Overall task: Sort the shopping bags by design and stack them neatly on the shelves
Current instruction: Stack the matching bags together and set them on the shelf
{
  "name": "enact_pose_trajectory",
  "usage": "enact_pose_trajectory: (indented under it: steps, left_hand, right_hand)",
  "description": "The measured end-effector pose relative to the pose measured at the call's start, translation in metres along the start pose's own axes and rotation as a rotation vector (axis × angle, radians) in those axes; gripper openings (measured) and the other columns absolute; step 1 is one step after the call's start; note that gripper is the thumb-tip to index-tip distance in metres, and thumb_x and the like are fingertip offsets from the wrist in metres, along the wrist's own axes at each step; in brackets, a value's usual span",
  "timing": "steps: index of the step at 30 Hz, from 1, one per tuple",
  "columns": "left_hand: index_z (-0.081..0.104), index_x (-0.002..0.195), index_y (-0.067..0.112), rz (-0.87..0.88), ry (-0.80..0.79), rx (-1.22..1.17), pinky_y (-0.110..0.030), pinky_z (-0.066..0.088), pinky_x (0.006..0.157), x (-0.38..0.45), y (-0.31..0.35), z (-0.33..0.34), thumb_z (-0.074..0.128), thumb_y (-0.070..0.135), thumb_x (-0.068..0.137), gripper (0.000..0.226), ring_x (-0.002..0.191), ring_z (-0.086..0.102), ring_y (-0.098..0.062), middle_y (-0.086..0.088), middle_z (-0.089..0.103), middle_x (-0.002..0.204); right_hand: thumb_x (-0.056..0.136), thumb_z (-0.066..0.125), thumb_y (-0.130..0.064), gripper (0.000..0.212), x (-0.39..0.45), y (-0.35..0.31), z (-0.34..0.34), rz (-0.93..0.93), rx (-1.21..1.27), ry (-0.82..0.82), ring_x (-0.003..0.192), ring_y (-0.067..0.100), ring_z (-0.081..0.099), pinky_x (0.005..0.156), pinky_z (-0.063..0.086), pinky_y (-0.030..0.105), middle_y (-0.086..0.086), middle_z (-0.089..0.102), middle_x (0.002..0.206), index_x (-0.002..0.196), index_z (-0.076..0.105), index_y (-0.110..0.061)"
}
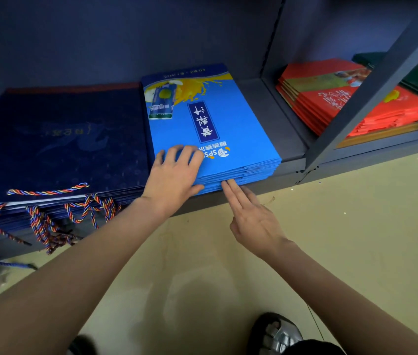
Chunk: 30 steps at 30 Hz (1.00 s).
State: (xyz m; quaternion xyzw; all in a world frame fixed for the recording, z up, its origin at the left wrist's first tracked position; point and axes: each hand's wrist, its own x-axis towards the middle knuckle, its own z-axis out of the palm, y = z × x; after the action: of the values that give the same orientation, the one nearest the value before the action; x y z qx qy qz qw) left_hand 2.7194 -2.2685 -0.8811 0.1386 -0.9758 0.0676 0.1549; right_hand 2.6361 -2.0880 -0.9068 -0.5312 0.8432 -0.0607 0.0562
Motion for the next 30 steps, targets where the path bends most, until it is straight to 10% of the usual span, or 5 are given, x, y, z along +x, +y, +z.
enact_pose_trajectory:
  steps: [4,13,19,25,30]
  left_hand:
    - [0.055,0.103,0.003,-0.020,-0.072,-0.003,-0.051,0.053,0.077,0.001,0.002,-0.003,0.089,0.034,0.051,0.070,0.097,0.060,-0.037,-0.013,0.061,0.106]
    - [0.040,0.102,0.006,0.027,-0.110,0.038,-0.052,0.053,0.077,0.004,0.005,-0.009,0.088,0.035,0.047,0.079,0.101,0.060,-0.039,-0.014,0.062,0.108]
    - [0.037,0.102,0.008,0.080,-0.126,0.027,-0.052,0.053,0.076,0.004,0.001,-0.010,0.089,0.032,0.047,0.079,0.100,0.061,-0.038,-0.015,0.061,0.109]
    - [0.046,0.109,0.001,0.051,-0.205,0.026,-0.050,0.054,0.077,0.008,-0.004,-0.015,0.087,0.038,0.049,0.082,0.099,0.059,-0.037,-0.016,0.058,0.110]
    - [0.033,0.132,0.006,0.047,-0.311,-0.012,-0.046,0.031,0.106,0.014,-0.004,-0.027,0.069,0.040,0.077,0.074,0.129,0.032,-0.029,-0.009,0.032,0.139]
  right_hand:
    - [0.061,0.069,-0.004,0.072,-0.020,0.014,-0.005,-0.094,0.033,0.086,0.090,0.024,0.061,0.068,0.054,0.027,0.006,0.045,0.142,0.130,0.051,-0.006]
    - [0.066,0.065,-0.001,0.069,-0.016,0.015,-0.003,-0.106,0.080,0.063,0.094,0.024,0.055,0.069,0.054,0.029,0.007,0.046,0.139,0.132,0.047,-0.005]
    - [0.081,0.049,-0.008,0.079,-0.005,-0.004,-0.002,-0.203,0.162,-0.088,0.109,0.017,0.036,0.087,0.043,0.028,-0.013,0.002,0.157,0.150,0.013,-0.019]
    - [0.080,0.050,-0.008,0.073,0.003,-0.010,0.001,-0.237,0.127,-0.094,0.109,0.019,0.034,0.089,0.043,0.031,-0.012,0.000,0.157,0.148,0.022,-0.015]
    - [0.085,0.046,-0.010,0.053,0.008,-0.022,-0.006,-0.168,0.037,-0.168,0.109,0.022,0.035,0.085,0.042,0.033,-0.013,-0.014,0.156,0.137,0.034,-0.014]
